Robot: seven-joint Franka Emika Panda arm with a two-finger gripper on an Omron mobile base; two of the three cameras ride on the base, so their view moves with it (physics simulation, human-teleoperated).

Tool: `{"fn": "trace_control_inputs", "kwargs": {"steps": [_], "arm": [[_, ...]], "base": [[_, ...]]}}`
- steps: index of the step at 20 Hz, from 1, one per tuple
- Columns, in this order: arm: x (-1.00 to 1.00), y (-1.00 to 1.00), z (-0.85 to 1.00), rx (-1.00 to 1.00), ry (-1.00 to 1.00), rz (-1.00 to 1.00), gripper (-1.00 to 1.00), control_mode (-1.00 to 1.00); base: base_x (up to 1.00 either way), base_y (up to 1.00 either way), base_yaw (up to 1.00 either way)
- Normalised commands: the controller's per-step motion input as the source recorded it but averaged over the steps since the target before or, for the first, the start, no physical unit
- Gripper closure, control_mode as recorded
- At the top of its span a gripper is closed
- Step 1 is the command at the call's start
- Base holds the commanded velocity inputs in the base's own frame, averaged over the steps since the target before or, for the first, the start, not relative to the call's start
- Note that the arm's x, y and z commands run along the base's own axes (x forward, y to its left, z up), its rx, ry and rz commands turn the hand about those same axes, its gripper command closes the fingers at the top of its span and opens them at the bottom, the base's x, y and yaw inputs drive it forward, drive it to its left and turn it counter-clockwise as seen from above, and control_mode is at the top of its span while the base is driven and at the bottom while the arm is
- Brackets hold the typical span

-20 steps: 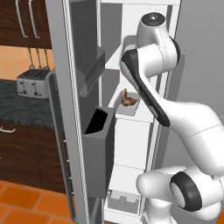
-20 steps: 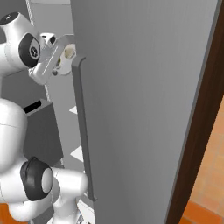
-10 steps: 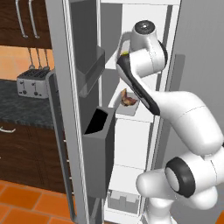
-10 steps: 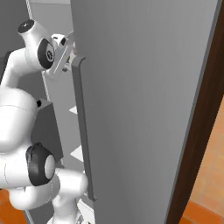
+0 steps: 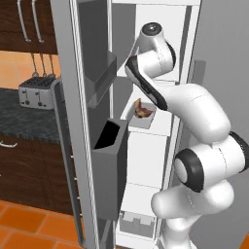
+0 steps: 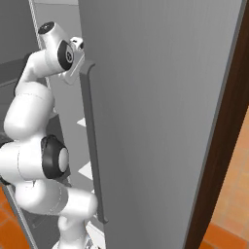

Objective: Take the meat container that has the steak and place it on the second highest rack of the freezer. Then take the vegetable container that has the lemon and garlic and place it on the highest rack of the freezer.

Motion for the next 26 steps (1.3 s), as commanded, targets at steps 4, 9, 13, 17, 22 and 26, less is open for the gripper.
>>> {"fn": "trace_control_inputs", "kwargs": {"steps": [4, 9, 13, 17, 22, 26], "arm": [[0.66, -0.03, -0.10, 0.01, 0.01, -0.07, 1.00, -1.00], [0.63, -0.17, -0.24, 0.03, 0.06, -0.04, 1.00, -1.00], [0.61, -0.10, -0.12, 0.02, 0.03, -0.01, 1.00, -1.00], [0.10, -0.03, -0.09, 0.01, 0.00, 0.00, -1.00, -1.00], [-0.33, -0.01, 0.00, 0.01, -0.12, 0.00, -1.00, -1.00], [-0.89, 0.00, 0.00, 0.01, -0.21, 0.00, -1.00, -1.00]], "base": [[0.00, 0.00, 0.00], [0.00, 0.00, 0.00], [0.00, 0.00, 0.00], [0.00, 0.00, 0.00], [0.00, 0.00, 0.00], [0.00, 0.00, 0.00]]}}
